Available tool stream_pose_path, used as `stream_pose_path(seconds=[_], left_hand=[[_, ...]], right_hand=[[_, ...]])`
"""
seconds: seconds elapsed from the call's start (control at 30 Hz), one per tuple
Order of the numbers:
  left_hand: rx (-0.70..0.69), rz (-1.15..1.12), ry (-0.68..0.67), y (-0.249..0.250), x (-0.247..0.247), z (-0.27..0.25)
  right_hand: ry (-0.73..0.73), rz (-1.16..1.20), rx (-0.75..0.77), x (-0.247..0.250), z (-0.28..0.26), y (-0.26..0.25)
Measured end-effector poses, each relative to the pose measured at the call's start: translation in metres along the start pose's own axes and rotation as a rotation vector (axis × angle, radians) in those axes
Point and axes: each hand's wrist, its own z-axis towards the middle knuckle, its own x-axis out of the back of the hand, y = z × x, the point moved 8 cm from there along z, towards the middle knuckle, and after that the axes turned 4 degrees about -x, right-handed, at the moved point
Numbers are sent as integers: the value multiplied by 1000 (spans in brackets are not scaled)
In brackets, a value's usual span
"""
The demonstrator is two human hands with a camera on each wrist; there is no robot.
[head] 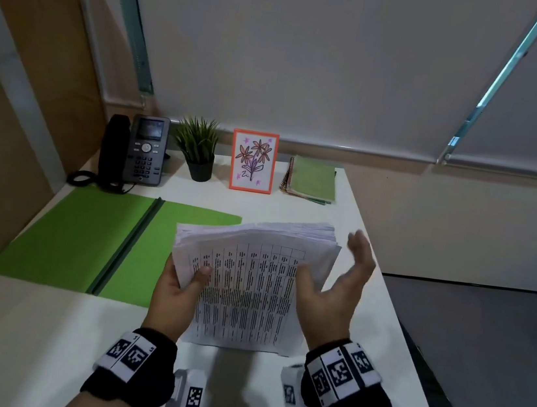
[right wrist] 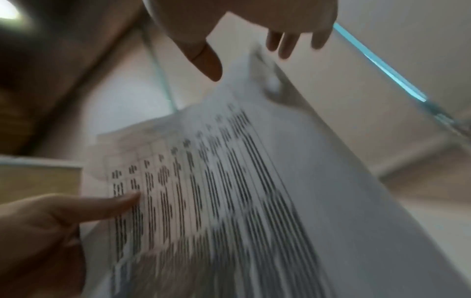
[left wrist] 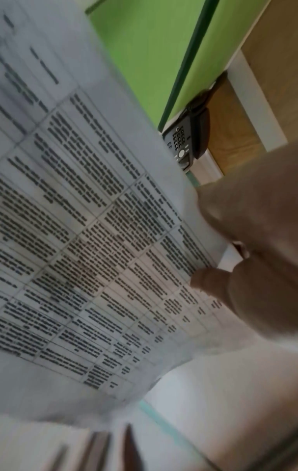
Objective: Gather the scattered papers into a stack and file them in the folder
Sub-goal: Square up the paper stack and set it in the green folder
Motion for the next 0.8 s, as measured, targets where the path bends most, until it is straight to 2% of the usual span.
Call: stream_pose_path(seconds=[0.07, 0.13, 0.2, 0.23, 0.33, 0.47, 0.5, 0.57, 0.63, 0.67, 0.73, 0.8], left_hand=[[3, -38, 7, -2, 3, -2], [0, -60, -1, -2, 4, -3], [11, -73, 4, -5, 7, -3], [15, -73, 11, -6, 8, -2], [24, -62, -2, -6, 8, -1], [30, -35, -6, -10, 12, 3], [25, -28, -14, -11, 12, 4], [15, -16, -28, -12, 12, 6], [17, -16, -25, -13, 15, 9], [21, -17, -25, -12, 17, 10], [22, -18, -36, -9, 16, 12], [15, -25, -40, -6, 13, 13]], right_hand=[[-98, -284, 361, -19, 0, -46], [-299, -560, 578, -54, -8, -66], [-542, -739, 605, -86, -18, -57], [-606, -779, 584, -95, -21, -49], [-571, -749, 471, -95, -12, -42], [-619, -786, 557, -100, -11, -39], [-582, -771, 540, -96, -6, -36], [-418, -699, 416, -73, 14, -25], [-295, -539, 178, -43, 31, 3], [-331, -412, 14, -35, 34, 22], [-517, -158, -313, -36, 23, 60], [-622, 3, -486, -42, 8, 79]])
